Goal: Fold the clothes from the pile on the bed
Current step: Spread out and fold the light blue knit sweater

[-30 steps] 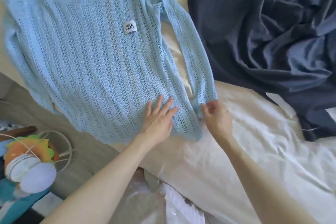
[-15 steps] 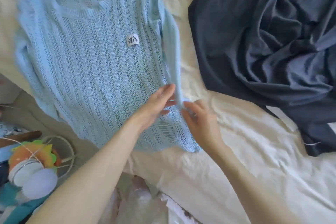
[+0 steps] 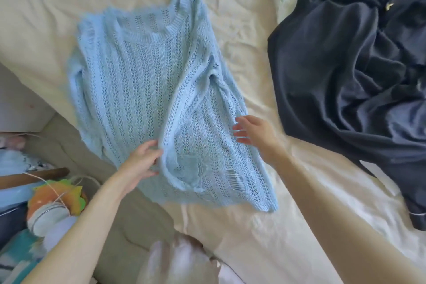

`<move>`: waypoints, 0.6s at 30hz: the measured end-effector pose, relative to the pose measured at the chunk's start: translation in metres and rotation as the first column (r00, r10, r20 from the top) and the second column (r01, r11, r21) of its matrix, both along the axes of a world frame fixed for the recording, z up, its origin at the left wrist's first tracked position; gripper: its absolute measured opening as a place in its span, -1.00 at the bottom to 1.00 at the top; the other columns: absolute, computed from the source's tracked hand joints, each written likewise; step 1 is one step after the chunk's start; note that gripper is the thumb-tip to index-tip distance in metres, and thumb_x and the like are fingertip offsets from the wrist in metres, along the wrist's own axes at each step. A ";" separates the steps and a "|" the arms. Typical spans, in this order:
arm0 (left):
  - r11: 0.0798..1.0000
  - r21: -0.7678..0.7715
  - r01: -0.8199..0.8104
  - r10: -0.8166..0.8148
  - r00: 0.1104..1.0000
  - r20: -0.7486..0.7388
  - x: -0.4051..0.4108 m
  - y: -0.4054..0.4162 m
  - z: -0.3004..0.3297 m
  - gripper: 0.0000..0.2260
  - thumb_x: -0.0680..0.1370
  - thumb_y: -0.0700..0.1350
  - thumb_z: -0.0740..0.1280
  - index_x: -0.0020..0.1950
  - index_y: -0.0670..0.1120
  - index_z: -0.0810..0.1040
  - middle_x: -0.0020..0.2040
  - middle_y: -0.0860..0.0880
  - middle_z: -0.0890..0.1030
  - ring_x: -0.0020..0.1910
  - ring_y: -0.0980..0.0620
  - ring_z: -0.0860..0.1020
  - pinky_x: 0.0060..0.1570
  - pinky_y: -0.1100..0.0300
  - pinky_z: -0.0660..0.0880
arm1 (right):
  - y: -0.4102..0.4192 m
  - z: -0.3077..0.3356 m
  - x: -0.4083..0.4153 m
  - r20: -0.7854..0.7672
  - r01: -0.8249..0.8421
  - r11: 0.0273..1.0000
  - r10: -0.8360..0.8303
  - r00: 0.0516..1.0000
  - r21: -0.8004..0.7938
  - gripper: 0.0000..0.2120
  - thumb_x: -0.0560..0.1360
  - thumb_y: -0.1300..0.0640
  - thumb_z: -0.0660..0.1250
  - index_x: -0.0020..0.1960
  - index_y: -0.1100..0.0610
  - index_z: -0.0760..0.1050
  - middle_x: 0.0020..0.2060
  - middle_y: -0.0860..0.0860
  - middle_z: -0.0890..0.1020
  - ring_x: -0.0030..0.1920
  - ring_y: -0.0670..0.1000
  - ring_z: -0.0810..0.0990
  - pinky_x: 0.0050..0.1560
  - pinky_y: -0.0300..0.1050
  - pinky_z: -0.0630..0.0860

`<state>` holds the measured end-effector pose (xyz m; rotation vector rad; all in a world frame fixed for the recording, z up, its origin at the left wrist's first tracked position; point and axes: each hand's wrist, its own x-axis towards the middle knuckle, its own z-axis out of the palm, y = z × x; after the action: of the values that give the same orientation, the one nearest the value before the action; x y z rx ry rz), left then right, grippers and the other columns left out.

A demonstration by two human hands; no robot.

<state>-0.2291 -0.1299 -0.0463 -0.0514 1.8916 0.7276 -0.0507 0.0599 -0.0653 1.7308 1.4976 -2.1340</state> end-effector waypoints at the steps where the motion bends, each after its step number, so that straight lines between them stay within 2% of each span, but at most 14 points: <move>1: 0.997 -0.069 0.043 -0.046 0.998 -0.041 -0.009 -0.001 -0.007 -0.65 0.60 -0.13 0.24 0.39 -0.07 0.34 0.14 -0.06 0.54 0.06 -0.02 0.52 0.00 0.08 0.46 | 0.004 0.000 -0.014 -0.044 0.113 0.983 -0.121 0.992 -0.148 -0.79 0.61 0.18 0.18 0.15 0.26 0.47 -0.17 0.09 0.57 -0.24 0.02 0.53 -0.15 -0.14 0.51; 3: 0.986 -0.119 0.119 -0.135 0.982 -0.134 -0.030 0.011 -0.023 -0.56 0.60 -0.07 0.26 0.45 -0.08 0.26 0.28 -0.07 0.47 0.20 -0.06 0.47 0.14 0.02 0.41 | 0.015 -0.008 -0.039 -0.055 0.194 0.947 -0.215 0.975 -0.255 -0.87 0.61 0.17 0.17 0.07 0.20 0.45 -0.18 0.08 0.56 -0.24 0.01 0.53 -0.15 -0.16 0.50; 6: 0.982 -0.052 0.183 -0.191 0.937 -0.293 -0.057 0.055 -0.042 -0.61 0.60 -0.12 0.23 0.42 -0.13 0.32 0.35 -0.11 0.44 0.26 -0.04 0.43 0.28 0.02 0.38 | 0.028 -0.022 -0.074 -0.031 0.270 0.908 -0.295 0.955 -0.320 -0.85 0.62 0.13 0.17 -0.07 0.15 0.44 -0.19 0.06 0.56 -0.22 0.00 0.52 -0.16 -0.17 0.49; 8: 0.976 -0.003 0.219 -0.206 0.911 -0.358 -0.071 0.092 -0.053 -0.63 0.61 -0.13 0.22 0.42 -0.13 0.33 0.37 -0.08 0.42 0.24 0.03 0.41 0.22 0.15 0.35 | 0.035 -0.032 -0.093 -0.021 0.292 0.880 -0.323 0.946 -0.375 -0.80 0.63 0.08 0.14 0.03 0.20 0.43 -0.18 0.10 0.55 -0.20 0.04 0.52 -0.15 -0.15 0.48; 9: 0.968 0.020 0.248 -0.223 0.899 -0.377 -0.077 0.110 -0.058 -0.62 0.61 -0.13 0.21 0.43 -0.13 0.32 0.38 -0.07 0.41 0.25 0.05 0.40 0.19 0.20 0.31 | 0.037 -0.036 -0.102 -0.028 0.303 0.858 -0.345 0.938 -0.415 -0.74 0.64 0.06 0.13 0.13 0.25 0.41 -0.15 0.21 0.55 -0.16 0.11 0.54 -0.10 -0.13 0.50; 10: 0.960 0.045 0.275 -0.238 0.892 -0.385 -0.082 0.126 -0.063 -0.61 0.61 -0.12 0.21 0.44 -0.13 0.30 0.40 -0.07 0.40 0.28 0.04 0.40 0.18 0.22 0.28 | 0.039 -0.041 -0.110 -0.042 0.318 0.826 -0.379 0.924 -0.464 -0.66 0.64 0.05 0.11 0.25 0.29 0.37 -0.04 0.39 0.52 -0.04 0.26 0.55 0.04 -0.07 0.52; 11: 0.953 0.077 0.292 -0.242 0.891 -0.385 -0.086 0.143 -0.068 -0.60 0.61 -0.12 0.21 0.45 -0.13 0.29 0.40 -0.07 0.40 0.29 0.04 0.40 0.17 0.24 0.27 | 0.043 -0.045 -0.118 -0.042 0.357 0.787 -0.435 0.900 -0.503 -0.56 0.64 0.05 0.10 0.39 0.34 0.29 0.16 0.47 0.44 0.17 0.35 0.49 0.25 0.00 0.45; 12: 0.948 0.107 0.298 -0.239 0.895 -0.377 -0.091 0.159 -0.071 -0.59 0.61 -0.12 0.21 0.46 -0.14 0.28 0.39 -0.07 0.40 0.27 0.04 0.40 0.15 0.26 0.27 | 0.047 -0.047 -0.125 -0.028 0.416 0.742 -0.504 0.863 -0.525 -0.51 0.64 0.04 0.11 0.44 0.34 0.24 0.30 0.40 0.39 0.31 0.32 0.40 0.35 0.01 0.35; 13: 0.946 0.135 0.296 -0.231 0.904 -0.361 -0.095 0.176 -0.073 -0.58 0.61 -0.11 0.22 0.46 -0.15 0.28 0.38 -0.06 0.41 0.25 0.05 0.41 0.13 0.27 0.27 | 0.052 -0.048 -0.131 -0.019 0.477 0.690 -0.579 0.815 -0.545 -0.53 0.63 0.03 0.12 0.41 0.33 0.28 0.32 0.28 0.44 0.34 0.24 0.41 0.33 -0.02 0.36; 14: 0.946 0.163 0.279 -0.214 0.918 -0.334 -0.100 0.192 -0.075 -0.58 0.61 -0.10 0.23 0.45 -0.16 0.29 0.33 -0.03 0.43 0.24 0.06 0.41 0.13 0.28 0.27 | 0.058 -0.049 -0.136 -0.017 0.526 0.627 -0.652 0.758 -0.574 -0.60 0.63 0.03 0.14 0.33 0.28 0.37 0.24 0.17 0.52 0.29 0.15 0.48 0.26 -0.04 0.39; 16: 0.958 0.221 0.185 -0.135 0.966 -0.222 -0.108 0.221 -0.077 -0.68 0.60 -0.07 0.26 0.33 -0.14 0.43 0.16 0.00 0.51 0.13 0.04 0.47 0.09 0.28 0.35 | 0.073 -0.047 -0.139 0.000 0.604 0.520 -0.758 0.652 -0.604 -0.77 0.63 0.07 0.15 0.02 0.22 0.46 -0.05 0.07 0.57 0.03 0.06 0.57 0.14 -0.06 0.45; 18: 0.970 0.226 0.087 -0.067 0.993 -0.096 -0.113 0.250 -0.077 -0.86 0.57 -0.02 0.31 0.03 -0.06 0.54 -0.09 0.01 0.57 -0.13 0.04 0.49 -0.19 0.29 0.42 | 0.093 -0.043 -0.132 0.043 0.663 0.473 -0.795 0.605 -0.580 -0.78 0.61 0.14 0.16 -0.15 0.23 0.42 -0.21 0.06 0.55 -0.18 0.03 0.56 -0.02 -0.10 0.50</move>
<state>-0.3417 0.1199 -0.1235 0.2025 1.8688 0.9028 -0.1832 0.1531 -0.1080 2.1267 -0.0783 -2.8012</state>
